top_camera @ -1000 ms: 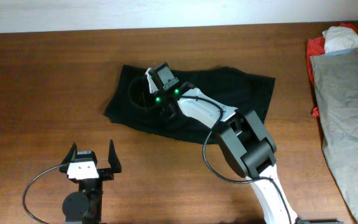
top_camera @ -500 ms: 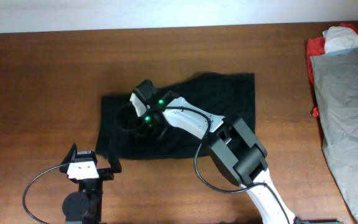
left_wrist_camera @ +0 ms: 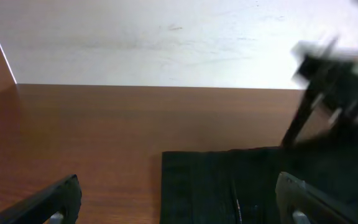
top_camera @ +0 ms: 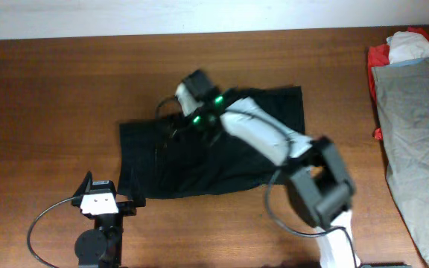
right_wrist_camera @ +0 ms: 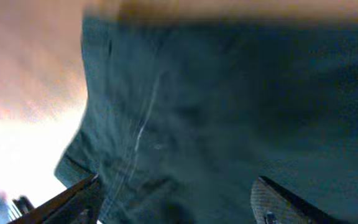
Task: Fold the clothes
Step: 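Pull the black trousers to the table center and lay them flat, then retract the right gripper and reach the left gripper to the trousers' left end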
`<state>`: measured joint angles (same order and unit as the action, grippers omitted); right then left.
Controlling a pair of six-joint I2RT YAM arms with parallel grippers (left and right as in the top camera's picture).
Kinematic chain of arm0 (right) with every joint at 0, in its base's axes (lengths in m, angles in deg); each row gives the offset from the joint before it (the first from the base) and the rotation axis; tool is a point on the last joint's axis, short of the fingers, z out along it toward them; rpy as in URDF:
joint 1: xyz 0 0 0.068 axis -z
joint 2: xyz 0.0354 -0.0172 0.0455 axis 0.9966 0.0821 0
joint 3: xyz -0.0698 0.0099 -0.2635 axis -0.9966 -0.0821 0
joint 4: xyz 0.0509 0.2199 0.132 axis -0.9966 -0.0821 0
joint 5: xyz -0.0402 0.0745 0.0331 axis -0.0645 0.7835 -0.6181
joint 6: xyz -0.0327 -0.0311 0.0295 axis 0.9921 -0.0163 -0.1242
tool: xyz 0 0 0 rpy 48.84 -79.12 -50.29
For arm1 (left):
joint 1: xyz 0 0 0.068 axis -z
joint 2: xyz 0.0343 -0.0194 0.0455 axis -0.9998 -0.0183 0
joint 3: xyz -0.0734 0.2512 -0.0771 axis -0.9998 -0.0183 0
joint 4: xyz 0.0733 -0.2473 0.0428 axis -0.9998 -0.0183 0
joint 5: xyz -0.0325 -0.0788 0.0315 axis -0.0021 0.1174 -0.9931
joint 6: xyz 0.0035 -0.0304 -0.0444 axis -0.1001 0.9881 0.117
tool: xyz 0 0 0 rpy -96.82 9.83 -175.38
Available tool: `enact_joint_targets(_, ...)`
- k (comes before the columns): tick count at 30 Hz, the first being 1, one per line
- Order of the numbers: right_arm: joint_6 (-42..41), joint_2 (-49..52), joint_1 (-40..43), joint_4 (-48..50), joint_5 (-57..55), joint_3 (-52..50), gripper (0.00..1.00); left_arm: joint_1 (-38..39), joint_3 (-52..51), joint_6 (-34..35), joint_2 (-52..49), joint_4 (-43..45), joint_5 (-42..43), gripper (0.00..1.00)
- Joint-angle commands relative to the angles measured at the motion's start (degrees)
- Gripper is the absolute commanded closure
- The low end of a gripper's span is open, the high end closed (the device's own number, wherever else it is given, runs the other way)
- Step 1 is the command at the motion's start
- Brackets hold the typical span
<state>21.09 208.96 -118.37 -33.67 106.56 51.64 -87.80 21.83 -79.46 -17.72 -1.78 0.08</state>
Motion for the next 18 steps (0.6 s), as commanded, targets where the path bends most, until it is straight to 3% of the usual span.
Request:
enact_joint_targets(1, 2.99, -6.69, 7.61, -2.67, -5.53, -0.37, 0.08, -0.2, -0.31, 0.55, 0.33, 0.13, 0.39, 0.01)
enact_joint_targets(2, 4.7, -7.63, 9.86, -3.52, -8.09, -0.37, 0.01, -0.2, -0.31, 0.55, 0.33, 0.13, 0.37, 0.01)
enact_joint_targets(7, 6.93, -9.7, 23.34, -6.82, -21.64, -0.37, 0.01, -0.2, -0.31, 0.52, 0.33, 0.17, 0.35, 0.01)
enact_joint_targets(13, 6.91, -9.53, 38.12, -7.87, -21.59, -0.39, 0.01, -0.2, -0.31, 0.57, 0.35, 2.38, 1.73, 0.01)
enact_joint_targets(18, 6.67, -11.98, 46.82, -8.46, -20.5, -0.39, 0.01, -0.2, -0.13, 0.57, 0.33, 11.54, 15.52, 0.01)
